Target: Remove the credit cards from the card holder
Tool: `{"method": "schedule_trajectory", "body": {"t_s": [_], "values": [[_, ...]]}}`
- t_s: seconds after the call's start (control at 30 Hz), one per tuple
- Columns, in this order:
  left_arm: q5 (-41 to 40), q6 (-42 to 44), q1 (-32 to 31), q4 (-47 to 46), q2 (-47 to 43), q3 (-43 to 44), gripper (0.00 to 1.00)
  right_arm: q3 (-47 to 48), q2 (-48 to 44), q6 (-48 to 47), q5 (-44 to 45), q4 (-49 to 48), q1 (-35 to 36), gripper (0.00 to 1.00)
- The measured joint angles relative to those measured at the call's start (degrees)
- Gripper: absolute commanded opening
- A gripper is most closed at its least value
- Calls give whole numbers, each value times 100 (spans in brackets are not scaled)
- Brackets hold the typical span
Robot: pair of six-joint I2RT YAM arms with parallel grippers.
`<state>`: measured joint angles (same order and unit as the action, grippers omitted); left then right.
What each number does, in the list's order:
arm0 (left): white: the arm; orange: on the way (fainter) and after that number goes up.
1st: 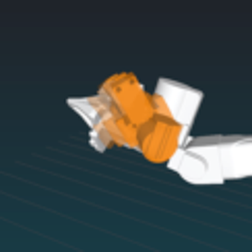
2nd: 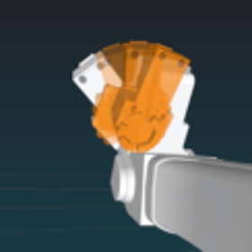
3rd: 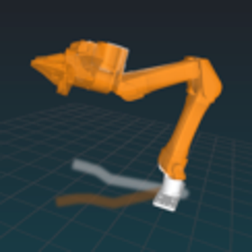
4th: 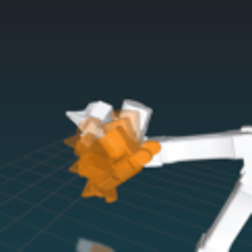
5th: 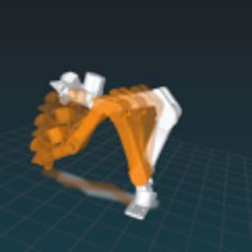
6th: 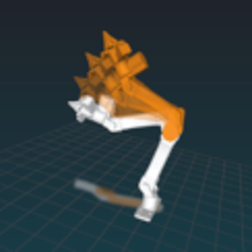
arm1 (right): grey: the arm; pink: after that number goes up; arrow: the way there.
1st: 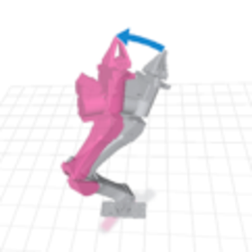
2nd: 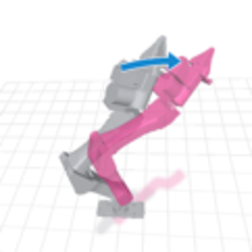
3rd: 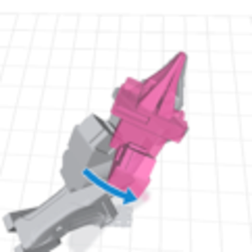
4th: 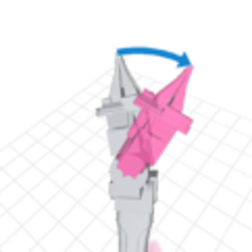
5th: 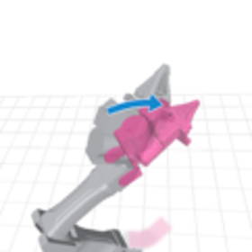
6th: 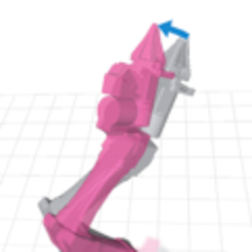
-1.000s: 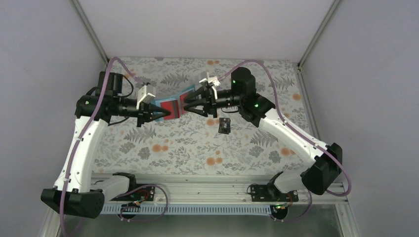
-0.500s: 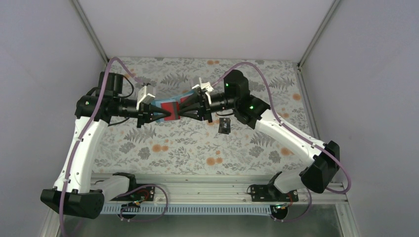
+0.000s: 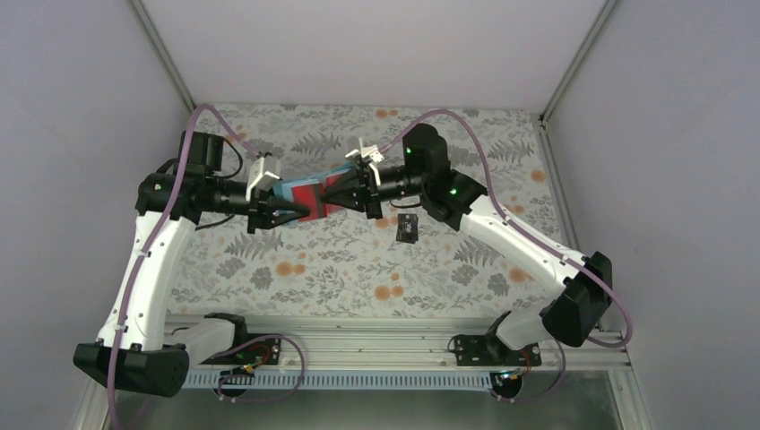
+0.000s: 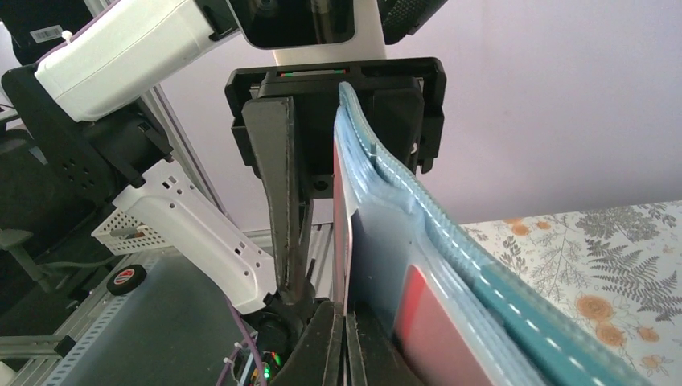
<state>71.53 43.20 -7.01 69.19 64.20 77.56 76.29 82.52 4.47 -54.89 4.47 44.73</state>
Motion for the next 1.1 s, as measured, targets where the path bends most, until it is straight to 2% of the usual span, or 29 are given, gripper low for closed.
{"method": "schedule_trajectory", "body": {"t_s": [0.23,0.5,0.8,0.87,0.93,1.0,1.1], "values": [[133,109,-2,13,2,20,26,0,-149,-203,7,310,-81,4],[181,142,15,28,2,33,8,0,-267,-361,-20,592,-166,4],[249,138,13,-17,7,44,6,-4,-374,-372,-109,697,-214,4],[251,138,13,-31,9,44,14,-7,-374,-372,-125,695,-223,4],[256,129,15,-22,15,44,15,-9,-380,-374,-122,706,-258,4],[269,131,44,-13,15,44,14,-11,-391,-369,-120,719,-374,4],[267,120,50,-24,20,44,4,-11,-389,-345,-179,726,-444,4]]}}
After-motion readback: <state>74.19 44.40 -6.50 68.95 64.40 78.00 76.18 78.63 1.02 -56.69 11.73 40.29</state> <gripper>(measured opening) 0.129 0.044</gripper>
